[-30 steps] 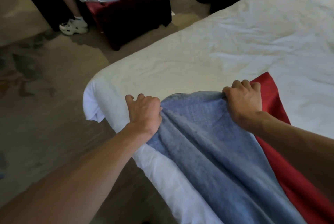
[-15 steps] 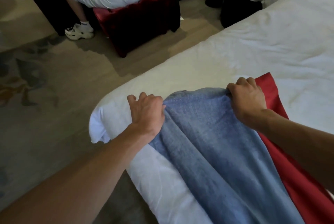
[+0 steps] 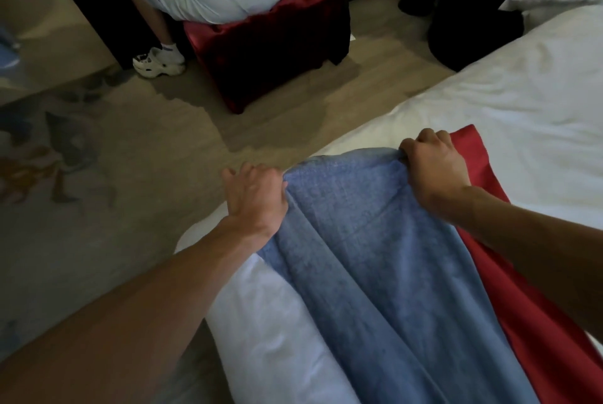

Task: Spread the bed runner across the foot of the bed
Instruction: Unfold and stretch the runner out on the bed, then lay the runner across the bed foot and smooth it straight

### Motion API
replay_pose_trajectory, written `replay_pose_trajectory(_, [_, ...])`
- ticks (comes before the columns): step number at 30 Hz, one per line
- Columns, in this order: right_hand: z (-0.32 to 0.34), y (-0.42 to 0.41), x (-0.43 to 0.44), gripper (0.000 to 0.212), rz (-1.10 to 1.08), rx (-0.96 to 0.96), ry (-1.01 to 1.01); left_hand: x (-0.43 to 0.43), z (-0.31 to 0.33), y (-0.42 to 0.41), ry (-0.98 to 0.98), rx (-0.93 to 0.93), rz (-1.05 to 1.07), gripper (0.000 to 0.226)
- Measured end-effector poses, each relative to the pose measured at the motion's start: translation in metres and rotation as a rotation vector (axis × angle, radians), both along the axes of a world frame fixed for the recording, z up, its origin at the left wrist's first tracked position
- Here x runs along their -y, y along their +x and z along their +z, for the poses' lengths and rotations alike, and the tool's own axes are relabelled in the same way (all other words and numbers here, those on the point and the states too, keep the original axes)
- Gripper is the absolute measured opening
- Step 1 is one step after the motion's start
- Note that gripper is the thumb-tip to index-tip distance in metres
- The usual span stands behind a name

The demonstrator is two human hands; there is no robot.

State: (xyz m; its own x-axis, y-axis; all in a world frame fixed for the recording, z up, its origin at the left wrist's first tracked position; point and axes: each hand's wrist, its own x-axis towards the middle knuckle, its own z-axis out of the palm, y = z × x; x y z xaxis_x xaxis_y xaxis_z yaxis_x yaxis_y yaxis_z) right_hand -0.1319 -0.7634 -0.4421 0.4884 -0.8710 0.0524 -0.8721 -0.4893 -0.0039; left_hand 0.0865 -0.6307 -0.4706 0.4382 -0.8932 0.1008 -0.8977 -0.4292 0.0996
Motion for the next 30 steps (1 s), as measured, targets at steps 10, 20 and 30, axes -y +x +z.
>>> replay_pose_trajectory(10, [-0.022,0.066,0.029,0.025,0.017,0.013,0.034,0.017,-0.021,0.053,0.067,-0.001,0.051,0.025])
replay_pose_trajectory(20, [-0.044,0.067,0.028,0.045,0.033,0.042,0.175,0.019,-0.041,0.045,0.166,-0.022,-0.022,0.025])
replay_pose_trajectory(30, [-0.062,0.039,-0.010,0.069,-0.191,0.102,0.349,0.021,-0.038,-0.014,0.384,-0.207,-0.546,0.068])
